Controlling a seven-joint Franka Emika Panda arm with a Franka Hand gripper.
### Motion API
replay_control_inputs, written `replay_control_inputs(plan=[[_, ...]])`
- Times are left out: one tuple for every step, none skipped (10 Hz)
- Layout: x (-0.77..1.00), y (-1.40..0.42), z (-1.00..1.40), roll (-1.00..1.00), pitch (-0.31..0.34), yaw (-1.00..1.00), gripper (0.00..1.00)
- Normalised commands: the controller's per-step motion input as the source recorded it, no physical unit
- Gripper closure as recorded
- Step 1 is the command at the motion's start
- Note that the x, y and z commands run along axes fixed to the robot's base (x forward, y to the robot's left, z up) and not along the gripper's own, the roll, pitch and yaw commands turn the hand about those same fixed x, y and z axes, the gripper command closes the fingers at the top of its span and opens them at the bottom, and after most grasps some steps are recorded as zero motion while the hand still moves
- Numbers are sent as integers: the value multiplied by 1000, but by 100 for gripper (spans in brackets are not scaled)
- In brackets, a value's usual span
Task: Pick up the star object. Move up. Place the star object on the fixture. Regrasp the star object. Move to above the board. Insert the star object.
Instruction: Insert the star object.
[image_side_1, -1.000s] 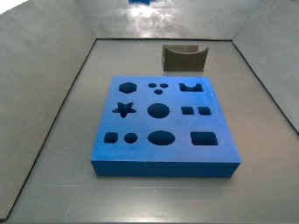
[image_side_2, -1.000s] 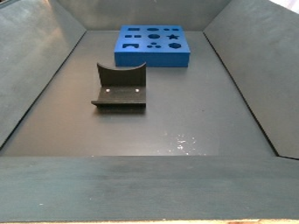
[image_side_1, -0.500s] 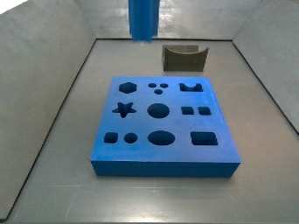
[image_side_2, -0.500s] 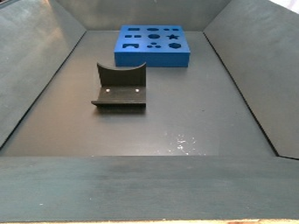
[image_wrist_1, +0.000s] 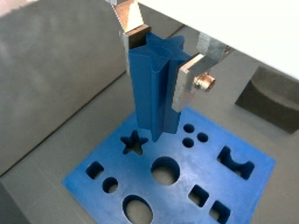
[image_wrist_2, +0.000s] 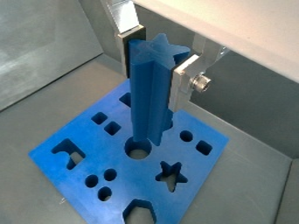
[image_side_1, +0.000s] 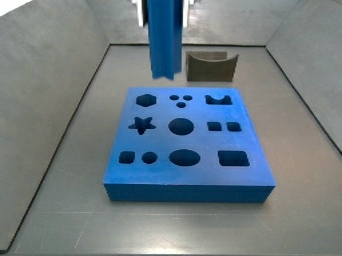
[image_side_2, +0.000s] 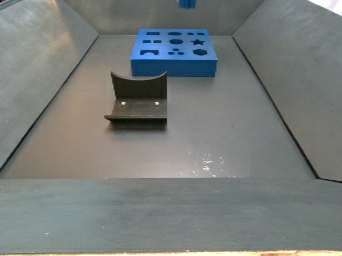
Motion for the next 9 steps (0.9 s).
replay_control_inputs(plan=[[-34,0,-437,0,-126,-134,100],[-160,0,-403,63,-71,-197,100],[-177,0,-331,63,-69,-209,100],[-203,0,-294,89,-80,-186,100],[-180,0,-283,83,-69,-189,100],[-211,0,-300,100,-74,-189,100],[-151,0,-314,40,-77,-180,100],[-120,-57,-383,0,-77,-217,100],[-69,-123,-417,0,-69,-297,100]])
